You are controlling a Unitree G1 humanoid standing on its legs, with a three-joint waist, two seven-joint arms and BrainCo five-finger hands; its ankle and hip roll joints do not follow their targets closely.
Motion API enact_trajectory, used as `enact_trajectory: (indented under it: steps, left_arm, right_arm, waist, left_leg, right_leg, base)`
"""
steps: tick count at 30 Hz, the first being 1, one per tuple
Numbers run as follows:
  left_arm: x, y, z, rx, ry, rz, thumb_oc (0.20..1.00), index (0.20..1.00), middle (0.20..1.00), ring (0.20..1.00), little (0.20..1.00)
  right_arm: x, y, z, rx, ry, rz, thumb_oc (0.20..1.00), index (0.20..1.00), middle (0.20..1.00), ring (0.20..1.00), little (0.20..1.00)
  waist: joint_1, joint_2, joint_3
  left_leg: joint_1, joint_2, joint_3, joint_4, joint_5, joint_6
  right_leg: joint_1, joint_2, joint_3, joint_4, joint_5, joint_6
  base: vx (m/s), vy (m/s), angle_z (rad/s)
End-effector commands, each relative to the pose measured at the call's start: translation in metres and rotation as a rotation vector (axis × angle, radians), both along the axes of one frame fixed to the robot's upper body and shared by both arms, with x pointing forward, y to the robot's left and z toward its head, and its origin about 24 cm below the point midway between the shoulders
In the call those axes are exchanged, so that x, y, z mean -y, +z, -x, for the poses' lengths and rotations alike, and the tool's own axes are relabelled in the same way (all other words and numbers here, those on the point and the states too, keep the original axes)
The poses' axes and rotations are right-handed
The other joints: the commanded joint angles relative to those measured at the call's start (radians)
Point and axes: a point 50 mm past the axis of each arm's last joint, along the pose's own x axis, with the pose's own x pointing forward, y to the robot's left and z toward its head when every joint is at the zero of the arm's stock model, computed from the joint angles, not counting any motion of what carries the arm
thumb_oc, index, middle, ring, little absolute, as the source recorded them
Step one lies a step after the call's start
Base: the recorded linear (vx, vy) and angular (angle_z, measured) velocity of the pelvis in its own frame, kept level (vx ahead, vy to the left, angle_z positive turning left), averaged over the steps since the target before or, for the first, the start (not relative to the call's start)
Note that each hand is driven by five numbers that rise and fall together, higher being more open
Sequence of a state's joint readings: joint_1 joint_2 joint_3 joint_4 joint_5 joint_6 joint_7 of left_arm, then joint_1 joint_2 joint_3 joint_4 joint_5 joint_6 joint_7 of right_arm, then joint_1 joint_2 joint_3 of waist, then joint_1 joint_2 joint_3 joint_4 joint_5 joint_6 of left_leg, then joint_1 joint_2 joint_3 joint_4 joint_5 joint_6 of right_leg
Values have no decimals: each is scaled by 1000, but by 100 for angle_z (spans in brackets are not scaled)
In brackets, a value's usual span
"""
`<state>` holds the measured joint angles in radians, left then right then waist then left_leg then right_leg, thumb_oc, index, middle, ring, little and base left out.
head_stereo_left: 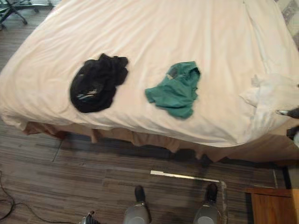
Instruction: Tidy up the quilt and then pick up the clothes from the bed and put them into the laundry hamper.
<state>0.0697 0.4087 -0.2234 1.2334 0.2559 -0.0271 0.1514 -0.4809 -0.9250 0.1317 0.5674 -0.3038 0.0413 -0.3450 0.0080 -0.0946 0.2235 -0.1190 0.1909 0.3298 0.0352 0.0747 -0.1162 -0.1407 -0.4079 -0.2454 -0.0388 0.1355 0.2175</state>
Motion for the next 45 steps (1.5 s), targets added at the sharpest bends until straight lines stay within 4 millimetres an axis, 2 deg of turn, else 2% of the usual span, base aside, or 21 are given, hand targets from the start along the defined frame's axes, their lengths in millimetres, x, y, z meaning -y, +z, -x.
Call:
enact_trajectory:
  steps: [1, 3, 4, 5, 6, 7, 10, 11, 17, 22, 23, 29, 30, 31, 32, 36, 37, 38, 39, 40, 45]
  left_arm:
    - [14, -1, -20, 62, -54, 20, 1000, 1000, 1000, 1000, 1000]
    - [18, -1, -27, 90, -61, 28, 1000, 1000, 1000, 1000, 1000]
    - [23, 2, -42, 131, -90, 30, 1000, 1000, 1000, 1000, 1000]
    - [24, 2, -43, 132, -89, 31, 1000, 1000, 1000, 1000, 1000]
    - [25, 3, -49, 150, -103, 30, 1000, 1000, 1000, 1000, 1000]
    - [27, 5, -53, 180, -119, 24, 1000, 1000, 1000, 1000, 1000]
    - [34, 2, -54, 166, -143, 37, 1000, 1000, 1000, 1000, 1000]
    - [29, 6, -60, 184, -149, 21, 1000, 1000, 1000, 1000, 1000]
    - [22, 8, -63, 161, -154, -4, 1000, 1000, 1000, 1000, 1000]
    - [25, 6, -63, 146, -175, -1, 1000, 1000, 1000, 1000, 1000]
    - [26, 7, -69, 160, -180, 1, 1000, 1000, 1000, 1000, 1000]
    - [38, 9, -85, 207, -185, 36, 1000, 1000, 1000, 1000, 1000]
    - [40, 10, -87, 212, -176, 44, 1000, 1000, 1000, 1000, 1000]
    - [41, 9, -86, 213, -161, 59, 1000, 1000, 1000, 1000, 1000]
    - [40, 9, -86, 211, -162, 57, 1000, 1000, 1000, 1000, 1000]
    - [39, 4, -73, 177, -122, 65, 1000, 1000, 1000, 1000, 1000]
    - [36, 3, -69, 163, -110, 62, 1000, 1000, 1000, 1000, 1000]
    - [37, 1, -63, 145, -94, 65, 1000, 1000, 1000, 1000, 1000]
    - [36, 1, -63, 144, -97, 62, 1000, 1000, 1000, 1000, 1000]
    - [35, -4, -47, 90, -69, 58, 1000, 1000, 1000, 1000, 1000]
    - [41, -13, -21, -35, -105, 50, 1000, 1000, 1000, 1000, 1000]
  right_arm:
    - [-1, 77, -15, 144, 19, 124, 1000, 1000, 1000, 1000, 1000]
    - [-1, 88, -19, 158, 18, 145, 1000, 1000, 1000, 1000, 1000]
    - [6, 102, -17, 171, -14, 171, 1000, 1000, 1000, 1000, 1000]
    - [6, 103, -17, 172, -14, 173, 1000, 1000, 1000, 1000, 1000]
    - [7, 112, -18, 174, -23, 187, 1000, 1000, 1000, 1000, 1000]
    - [-7, 130, -27, 220, 18, 201, 1000, 1000, 1000, 1000, 1000]
    - [-1, 148, -25, 264, -16, 190, 1000, 1000, 1000, 1000, 1000]
    - [-12, 173, -30, 332, 12, 182, 1000, 1000, 1000, 1000, 1000]
    - [-15, 223, -24, 456, 27, 91, 1000, 1000, 1000, 1000, 1000]
    - [-11, 229, -23, 447, 10, 51, 1000, 1000, 1000, 1000, 1000]
    - [-6, 225, -24, 423, -6, 35, 200, 200, 200, 200, 200]
    - [32, 187, -18, 371, -131, -157, 200, 200, 200, 200, 200]
    - [40, 173, -16, 354, -156, -196, 200, 200, 200, 200, 200]
    - [58, 141, -8, 296, -213, -261, 200, 200, 200, 200, 200]
    - [59, 140, -8, 295, -215, -263, 200, 200, 200, 200, 200]
    - [92, 79, 20, 254, -337, -414, 200, 200, 200, 200, 200]
    - [98, 61, 28, 232, -372, -435, 322, 322, 322, 322, 322]
    - [105, 47, 38, 216, -417, -447, 721, 721, 721, 721, 721]
    - [106, 46, 39, 216, -419, -449, 1000, 1000, 1000, 1000, 1000]
    - [121, 10, 68, 175, -539, -447, 1000, 1000, 1000, 1000, 1000]
    - [139, -44, 130, 284, -759, -601, 1000, 1000, 1000, 1000, 1000]
  waist:
    - [26, 61, 0]
    - [26, 75, 15]
    - [26, 96, 49]
    - [23, 99, 50]
    - [26, 97, 69]
    - [56, 90, 126]
    - [30, 107, 142]
    - [50, 110, 174]
    - [49, 114, 207]
    - [45, 109, 226]
    - [44, 107, 232]
    - [33, 111, 247]
    - [29, 113, 246]
    - [24, 112, 239]
    - [26, 110, 239]
    - [8, 101, 197]
    - [8, 97, 186]
    - [0, 95, 171]
    - [3, 93, 171]
    - [-20, 89, 117]
    - [-42, 78, 14]
  left_leg:
    - [85, 245, 20, -40, 75, -146]
    - [63, 267, 11, -12, 124, -146]
    - [14, 286, 37, 29, 195, -146]
    - [12, 287, 33, 30, 195, -146]
    - [-6, 258, 34, 42, 173, -139]
    - [-105, 109, -86, 77, 55, -97]
    - [-108, 105, -17, 37, 51, -88]
    - [-137, 93, -21, 8, 77, -95]
    - [-190, 129, 8, -79, 167, -137]
    - [-225, 141, -4, -95, 184, -141]
    - [-233, 140, -11, -93, 188, -141]
    - [-243, 130, -54, -74, 181, -134]
    - [-236, 126, -60, -73, 178, -133]
    - [-218, 121, -73, -75, 172, -132]
    - [-217, 121, -73, -75, 172, -132]
    - [-146, 113, -90, -93, 153, -128]
    - [-131, 112, -94, -97, 151, -126]
    - [-111, 112, -96, -99, 141, -126]
    - [-114, 111, -97, -100, 145, -125]
    - [-55, 110, -90, -106, 120, -121]
    - [11, 101, -88, -116, 89, -109]
  right_leg:
    - [14, 79, -3, 17, -33, 44]
    - [15, 101, -15, 9, -44, 44]
    - [31, 122, -57, -2, -68, 44]
    - [33, 123, -60, -3, -67, 44]
    - [30, 128, -67, -1, -76, 44]
    - [-1, 146, -30, 10, -80, 34]
    - [-19, 171, -52, 9, -87, 28]
    - [-86, 183, -32, 13, -76, 28]
    - [-213, 189, -41, 33, -36, 34]
    - [-255, 202, -27, 35, -33, 32]
    - [-258, 205, -21, 36, -36, 29]
    - [-244, 222, -12, 44, -55, 9]
    - [-234, 224, -12, 44, -58, 6]
    - [-211, 227, -13, 43, -65, 3]
    - [-209, 227, -13, 43, -65, 3]
    - [-134, 235, -14, 24, -71, 3]
    - [-121, 235, -11, 17, -68, 3]
    - [-100, 234, -10, 12, -71, 5]
    - [-102, 233, -10, 11, -68, 4]
    - [-43, 231, -12, -7, -75, 8]
    - [33, 229, -13, -34, -79, 13]
  base:
    - [154, -311, -32]
    - [56, -247, -51]
    - [-1, -168, -30]
    - [8, -245, 6]
    - [-57, -229, 39]
    - [-64, -222, 44]
    - [-116, -170, -3]
    - [-109, -49, 2]
    - [-108, -74, -15]
    - [-60, -58, 2]
    - [-51, -79, 5]
    - [-19, -55, 12]
    - [20, -31, 16]
    - [21, -20, 16]
    - [36, -11, 22]
    - [83, 0, 25]
    - [131, 16, 20]
    - [68, 9, 19]
    - [207, 61, 7]
    - [211, 90, 6]
    - [180, 77, 12]
